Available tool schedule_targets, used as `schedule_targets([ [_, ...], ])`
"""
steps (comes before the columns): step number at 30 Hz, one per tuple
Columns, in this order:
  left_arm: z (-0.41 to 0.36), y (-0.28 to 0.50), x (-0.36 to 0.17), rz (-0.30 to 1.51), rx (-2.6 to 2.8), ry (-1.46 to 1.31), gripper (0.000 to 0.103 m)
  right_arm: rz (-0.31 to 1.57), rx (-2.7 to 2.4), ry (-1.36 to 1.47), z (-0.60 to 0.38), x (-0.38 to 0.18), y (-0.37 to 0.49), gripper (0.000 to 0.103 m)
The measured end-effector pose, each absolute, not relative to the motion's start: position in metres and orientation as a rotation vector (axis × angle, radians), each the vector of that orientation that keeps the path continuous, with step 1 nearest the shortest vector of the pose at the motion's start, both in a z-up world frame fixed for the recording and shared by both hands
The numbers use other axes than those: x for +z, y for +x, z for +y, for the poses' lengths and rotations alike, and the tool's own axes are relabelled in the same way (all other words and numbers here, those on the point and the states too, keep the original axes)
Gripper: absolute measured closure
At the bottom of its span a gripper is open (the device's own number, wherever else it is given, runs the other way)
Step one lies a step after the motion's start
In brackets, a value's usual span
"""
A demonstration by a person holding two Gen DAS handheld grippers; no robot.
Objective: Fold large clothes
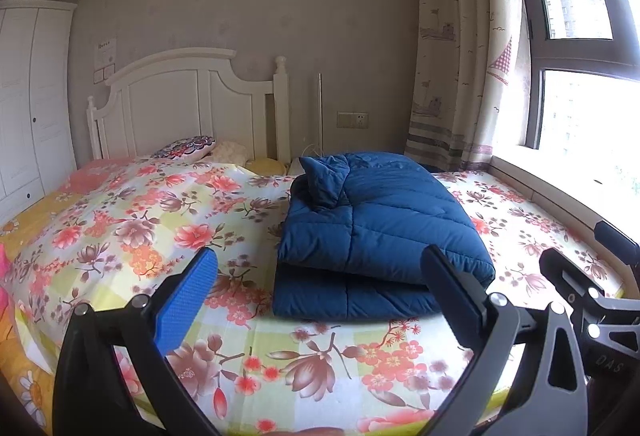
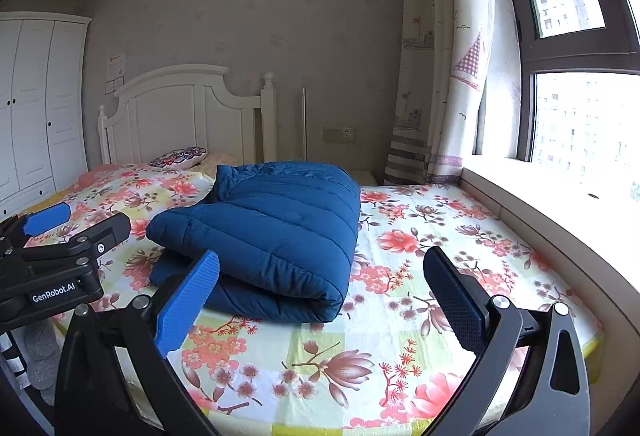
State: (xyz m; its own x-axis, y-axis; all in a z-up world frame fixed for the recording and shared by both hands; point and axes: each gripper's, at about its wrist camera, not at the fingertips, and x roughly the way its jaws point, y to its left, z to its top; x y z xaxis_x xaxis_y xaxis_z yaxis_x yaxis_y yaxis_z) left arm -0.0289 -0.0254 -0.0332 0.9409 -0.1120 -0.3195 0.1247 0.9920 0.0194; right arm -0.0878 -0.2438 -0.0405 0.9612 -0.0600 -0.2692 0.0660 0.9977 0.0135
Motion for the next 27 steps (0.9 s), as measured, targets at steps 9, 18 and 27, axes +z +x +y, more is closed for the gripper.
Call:
schedule_targets([
  [9, -0.0252, -0.0296, -0.0331, 0.325, -0.113, 0.034, 0.002, 0.279, -0.064, 0.026, -0.2447, -0.0412, -0.0863, 0.005],
  [18, -0.0255, -0.0303, -0.0331, 0.325, -0.108, 0.035, 0.002, 0.280, -0.062, 0.026, -0.2446, -0.0419, -0.0859, 0.005],
  [27, -0.0254, -0.0304, -0.0326, 0.325, -0.107, 0.035, 0.002, 0.278, -0.059, 0.026, -0.2464, -0.0416, -0.0854, 0.005],
])
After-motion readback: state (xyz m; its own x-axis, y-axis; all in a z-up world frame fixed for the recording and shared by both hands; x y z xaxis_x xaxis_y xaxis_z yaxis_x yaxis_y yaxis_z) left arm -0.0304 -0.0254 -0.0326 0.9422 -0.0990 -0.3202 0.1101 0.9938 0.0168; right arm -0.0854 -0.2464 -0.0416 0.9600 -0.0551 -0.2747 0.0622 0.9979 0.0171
